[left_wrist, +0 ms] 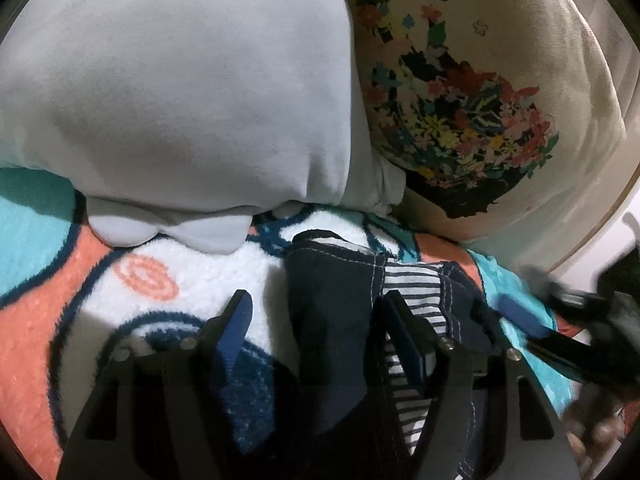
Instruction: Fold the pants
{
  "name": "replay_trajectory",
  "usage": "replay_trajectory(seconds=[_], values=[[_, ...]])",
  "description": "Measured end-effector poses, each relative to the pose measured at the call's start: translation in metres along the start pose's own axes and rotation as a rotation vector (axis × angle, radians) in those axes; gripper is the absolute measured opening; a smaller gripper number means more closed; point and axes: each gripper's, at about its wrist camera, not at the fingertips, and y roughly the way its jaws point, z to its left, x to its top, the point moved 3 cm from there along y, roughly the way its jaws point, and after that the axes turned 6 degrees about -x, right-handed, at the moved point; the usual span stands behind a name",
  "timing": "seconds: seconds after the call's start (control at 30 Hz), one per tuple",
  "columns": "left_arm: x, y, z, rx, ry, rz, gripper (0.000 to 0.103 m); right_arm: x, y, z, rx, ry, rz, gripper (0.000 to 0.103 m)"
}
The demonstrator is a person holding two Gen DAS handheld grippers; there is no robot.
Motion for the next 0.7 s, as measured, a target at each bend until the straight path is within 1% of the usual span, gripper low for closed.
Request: replay_trajectory(seconds=[0.07,0.1,0.13,0.17,0.2,0.23,0.3,0.33,0.37,0.4,0.47,0.53,0.57,0.6,0.7], values=[[0.000,0.001,-0.001,0.005,0.004,0.000,0.067,-0.010,-0.025,0.013,0.059,-0.019,-0.035,0.059],[0.000,0.001,-0.001,0.005,0.002,0.000,0.067,-0.019,-0.038,0.018,0.102,-0.023,-0.042,0.060],[0.000,0.001,-0.001,0.004,-0.002,0.000,0.067,-0.027,-0.042,0.019,0.130,-0.018,-0.037,0.062],[0.000,0.002,-0.001,0.003,-0.006,0.001,0.067,-0.037,-0.044,0.019,0.159,-0.006,-0.019,0.065],[0.000,0.002,0.000,0.001,-0.011,0.002,0.067,-0.044,-0.041,0.019,0.167,0.004,0.002,0.067],[-0.001,0.001,0.001,-0.002,-0.015,0.002,0.067,-0.051,-0.034,0.014,0.143,0.016,0.035,0.067],[-0.001,0.001,0.002,-0.003,-0.019,0.001,0.067,-0.062,-0.017,-0.005,0.037,0.051,0.085,0.068],[-0.002,0.000,0.002,-0.003,-0.019,0.000,0.067,-0.065,-0.011,-0.017,0.021,0.096,0.108,0.066],[-0.002,-0.002,0.003,-0.002,-0.019,-0.002,0.067,-0.066,-0.011,-0.023,0.045,0.137,0.103,0.063],[-0.003,-0.003,0.004,0.000,-0.020,-0.004,0.067,-0.066,-0.017,-0.025,0.069,0.168,0.089,0.064],[-0.002,-0.005,0.005,0.000,-0.024,-0.007,0.067,-0.063,-0.033,-0.018,0.077,0.148,0.042,0.066],[-0.002,-0.005,0.005,0.000,-0.025,-0.005,0.067,-0.059,-0.045,-0.005,0.072,0.093,0.002,0.067],[-0.002,-0.006,0.005,-0.001,-0.024,-0.006,0.067,-0.057,-0.046,0.000,0.078,0.077,-0.004,0.068],[-0.001,-0.007,0.005,-0.001,-0.023,-0.008,0.067,-0.057,-0.045,0.004,0.086,0.064,0.000,0.071],[0.000,-0.009,0.006,-0.004,-0.029,-0.016,0.068,-0.065,-0.033,0.004,0.037,0.065,0.040,0.072]])
